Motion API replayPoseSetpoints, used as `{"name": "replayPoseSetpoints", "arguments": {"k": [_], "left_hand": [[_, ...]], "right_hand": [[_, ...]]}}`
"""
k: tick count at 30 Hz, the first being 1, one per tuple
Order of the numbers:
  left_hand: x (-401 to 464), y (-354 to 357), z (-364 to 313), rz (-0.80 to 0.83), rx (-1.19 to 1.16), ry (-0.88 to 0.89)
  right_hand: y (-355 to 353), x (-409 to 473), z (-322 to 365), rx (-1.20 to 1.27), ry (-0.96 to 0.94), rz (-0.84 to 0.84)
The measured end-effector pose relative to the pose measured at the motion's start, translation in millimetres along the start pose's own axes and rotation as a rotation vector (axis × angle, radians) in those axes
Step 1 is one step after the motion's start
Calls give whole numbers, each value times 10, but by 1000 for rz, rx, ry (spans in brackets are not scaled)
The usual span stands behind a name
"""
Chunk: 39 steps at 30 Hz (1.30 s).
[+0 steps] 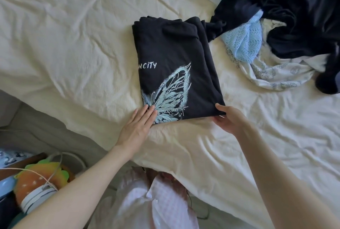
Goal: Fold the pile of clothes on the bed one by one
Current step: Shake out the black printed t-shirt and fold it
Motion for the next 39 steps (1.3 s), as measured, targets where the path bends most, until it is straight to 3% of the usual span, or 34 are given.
{"name": "replayPoseSetpoints", "arguments": {"k": [3,6,10,12,14,18,21,24,27,31,34,39], "left_hand": [[31,82,67,116,121,-3],[79,-68,60,-17,215,93],[8,-219,92,-193,164,200],[-40,-251,88,-197,55,198],[-123,-241,76,-97,-100,143],[-402,-171,14,6,-489,34],[-574,-168,-22,166,-622,32],[-594,-223,59,250,-734,4],[-540,-371,178,170,-900,-62],[-283,-701,363,-86,-1020,-110],[-4,-935,516,-262,-1044,-129],[527,-1038,773,-328,-1012,-211]], "right_hand": [[43,28,-33,42,-3,10],[80,41,-43,-35,-20,18],[89,-26,-33,-129,-75,-21],[97,-91,-68,-103,-118,-27],[122,-177,-145,-90,-145,-10],[28,-434,-382,-94,-79,-36],[-145,-683,-540,-87,-14,-104],[-205,-862,-573,-250,-72,-186],[-34,-936,-396,-346,-251,-237],[431,-823,67,-402,-424,-218],[741,-646,419,-436,-438,-209],[1108,-232,871,-573,-420,-293]]}}
Point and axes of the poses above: each hand's wrist, its own x-axis towards the middle knuckle, its own y-axis out of the palm, z = x × y, the point moved 3 cm from there along x, towards the middle knuckle, and after that the axes turned 14 degrees about z, right-handed, at the moved point
